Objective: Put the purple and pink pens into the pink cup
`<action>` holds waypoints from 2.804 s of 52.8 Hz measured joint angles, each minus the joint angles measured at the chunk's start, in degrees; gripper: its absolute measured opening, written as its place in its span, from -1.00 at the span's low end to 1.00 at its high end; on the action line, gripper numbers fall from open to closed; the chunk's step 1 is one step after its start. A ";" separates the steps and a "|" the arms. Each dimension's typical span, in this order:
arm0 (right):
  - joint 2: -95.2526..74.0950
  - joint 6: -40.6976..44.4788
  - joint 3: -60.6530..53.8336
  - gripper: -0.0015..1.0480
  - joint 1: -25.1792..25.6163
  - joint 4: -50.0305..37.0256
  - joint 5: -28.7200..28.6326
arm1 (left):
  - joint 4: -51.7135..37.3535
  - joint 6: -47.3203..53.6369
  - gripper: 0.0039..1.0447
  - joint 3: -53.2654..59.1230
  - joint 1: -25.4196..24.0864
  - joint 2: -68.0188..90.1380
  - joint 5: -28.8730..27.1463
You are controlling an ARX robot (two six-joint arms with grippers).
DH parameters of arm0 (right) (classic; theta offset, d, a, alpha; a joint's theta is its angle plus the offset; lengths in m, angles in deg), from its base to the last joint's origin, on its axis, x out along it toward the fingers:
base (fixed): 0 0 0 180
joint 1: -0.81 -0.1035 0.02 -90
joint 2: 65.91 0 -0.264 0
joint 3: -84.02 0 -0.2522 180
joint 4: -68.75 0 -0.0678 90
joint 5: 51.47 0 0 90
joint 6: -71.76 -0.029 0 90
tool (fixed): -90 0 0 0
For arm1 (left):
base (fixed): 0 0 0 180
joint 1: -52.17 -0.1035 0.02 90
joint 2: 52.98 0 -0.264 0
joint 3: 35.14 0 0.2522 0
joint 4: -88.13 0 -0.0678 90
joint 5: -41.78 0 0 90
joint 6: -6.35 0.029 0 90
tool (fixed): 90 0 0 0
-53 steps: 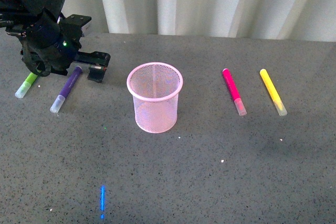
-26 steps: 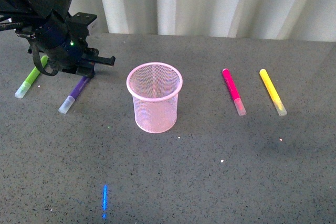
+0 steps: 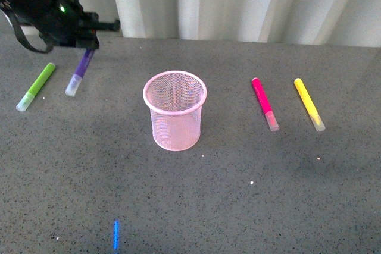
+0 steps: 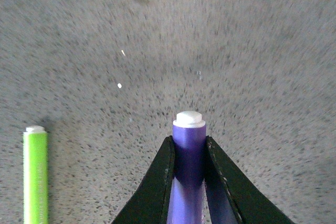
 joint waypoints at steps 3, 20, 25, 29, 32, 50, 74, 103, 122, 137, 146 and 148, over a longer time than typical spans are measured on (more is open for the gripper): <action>0.00 0.00 0.00 0.87 0.00 0.00 0.00 | -1.57 -1.11 -0.76 1.29 -0.79 -3.10 0.85; 0.00 0.00 0.00 0.87 0.00 0.00 0.00 | -26.18 -18.21 -0.76 19.91 -2.78 -26.05 -3.37; 0.00 0.00 0.00 0.87 0.00 0.00 0.00 | -33.92 -28.96 -0.76 28.48 1.84 -33.35 -6.99; 0.00 0.00 0.00 0.87 0.00 0.00 0.00 | -37.07 -32.59 -0.76 32.30 7.30 -34.73 -9.01; 0.00 0.00 0.00 0.87 0.00 0.00 0.00 | -39.60 -34.51 -0.76 34.51 12.79 -34.12 -9.84; 0.00 0.00 0.00 0.87 0.00 0.00 0.00 | -56.17 -37.18 -0.76 37.75 22.71 -24.33 -13.40; 0.00 0.00 0.00 0.87 0.00 0.00 0.00 | -65.83 -37.40 -0.76 38.66 19.23 -14.51 -11.85; 0.00 0.00 0.00 0.87 0.00 0.00 0.00 | -73.16 -38.47 -0.76 43.39 19.85 -11.61 -11.13; 0.00 0.00 0.00 0.87 0.00 0.00 0.00 | -75.78 -37.53 0.48 44.81 20.02 -9.73 -10.21; 0.00 0.00 0.00 0.87 0.00 0.00 0.00 | -69.13 -37.62 0.88 49.07 17.22 -17.49 -1.55; 0.00 0.00 0.00 0.87 0.00 0.00 0.00 | -56.37 -35.54 0.88 53.16 14.29 -34.49 14.95; 0.00 0.00 0.00 0.87 0.00 0.00 0.00 | -52.37 -34.53 0.88 54.47 13.25 -39.98 19.69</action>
